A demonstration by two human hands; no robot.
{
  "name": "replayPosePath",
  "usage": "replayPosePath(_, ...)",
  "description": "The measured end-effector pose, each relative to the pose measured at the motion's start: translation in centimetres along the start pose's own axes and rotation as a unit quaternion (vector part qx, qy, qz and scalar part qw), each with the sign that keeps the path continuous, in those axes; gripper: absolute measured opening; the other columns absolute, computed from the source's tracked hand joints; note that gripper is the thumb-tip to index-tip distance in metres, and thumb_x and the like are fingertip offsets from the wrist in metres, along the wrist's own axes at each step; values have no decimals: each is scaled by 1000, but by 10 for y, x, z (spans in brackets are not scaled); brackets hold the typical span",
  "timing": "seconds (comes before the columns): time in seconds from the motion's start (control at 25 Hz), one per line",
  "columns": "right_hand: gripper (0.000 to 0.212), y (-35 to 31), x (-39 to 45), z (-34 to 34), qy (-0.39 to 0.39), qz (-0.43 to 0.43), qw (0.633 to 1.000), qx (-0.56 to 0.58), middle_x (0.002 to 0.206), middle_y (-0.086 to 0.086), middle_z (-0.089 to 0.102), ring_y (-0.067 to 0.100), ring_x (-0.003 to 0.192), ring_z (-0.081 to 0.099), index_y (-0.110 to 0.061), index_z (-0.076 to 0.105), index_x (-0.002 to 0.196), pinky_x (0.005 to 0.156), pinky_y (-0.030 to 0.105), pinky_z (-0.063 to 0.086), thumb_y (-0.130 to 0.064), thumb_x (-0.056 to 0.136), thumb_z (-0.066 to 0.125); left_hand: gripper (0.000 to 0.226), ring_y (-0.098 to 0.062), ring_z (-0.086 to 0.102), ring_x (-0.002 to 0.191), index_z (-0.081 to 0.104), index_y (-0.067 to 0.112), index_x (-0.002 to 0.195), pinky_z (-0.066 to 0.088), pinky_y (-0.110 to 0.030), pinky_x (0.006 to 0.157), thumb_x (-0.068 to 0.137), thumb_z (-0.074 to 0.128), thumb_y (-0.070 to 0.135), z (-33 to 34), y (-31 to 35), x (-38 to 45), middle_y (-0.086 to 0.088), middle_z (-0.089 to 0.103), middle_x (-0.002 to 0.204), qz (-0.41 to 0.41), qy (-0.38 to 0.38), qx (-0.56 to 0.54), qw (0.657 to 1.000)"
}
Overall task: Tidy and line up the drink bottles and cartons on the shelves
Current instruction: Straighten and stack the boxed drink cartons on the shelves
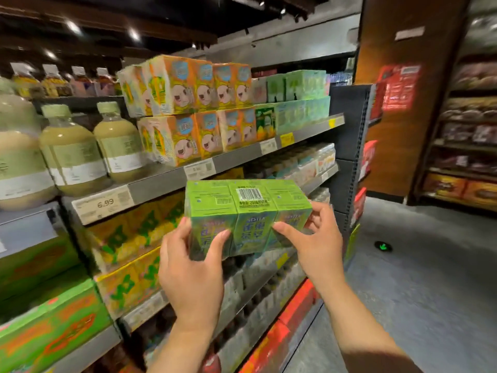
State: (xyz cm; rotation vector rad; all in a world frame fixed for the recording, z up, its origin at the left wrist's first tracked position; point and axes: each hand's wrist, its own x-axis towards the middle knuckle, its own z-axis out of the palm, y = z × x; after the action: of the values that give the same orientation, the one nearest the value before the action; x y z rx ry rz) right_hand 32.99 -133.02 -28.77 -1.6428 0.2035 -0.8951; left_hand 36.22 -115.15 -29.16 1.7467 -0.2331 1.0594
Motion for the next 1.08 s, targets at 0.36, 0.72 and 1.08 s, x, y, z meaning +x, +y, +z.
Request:
replayPosePath(0.36,64,30,192,-133,33,-76,996,-27,98,-24,68,3,92,67,-38,50,107,86,45,55,-51,56,86,47,-16,58,91,66,-2,99,37,-14,80,70,86,28,220,90,14,-13,69,96,52,38,-54,996)
replayPosePath(0.72,72,55,367,-133,29,-171,985,-25,102,-13,70,5,93,68,-23,49,127,83,42,56,-38,67,87,46,-6,55,86,66,4,102,37,-10,74,75,81,39,357,114,97,-5,69,94,119,75,-29,990)
replayPosePath(1.08,64,46,549,-69,-29,-257,966,10,98,-15,71,-3,87,67,-22,55,124,78,30,57,-35,70,86,35,-9,60,87,63,14,104,44,-21,75,80,79,34,449,111,209,8,65,95,110,104,0,988)
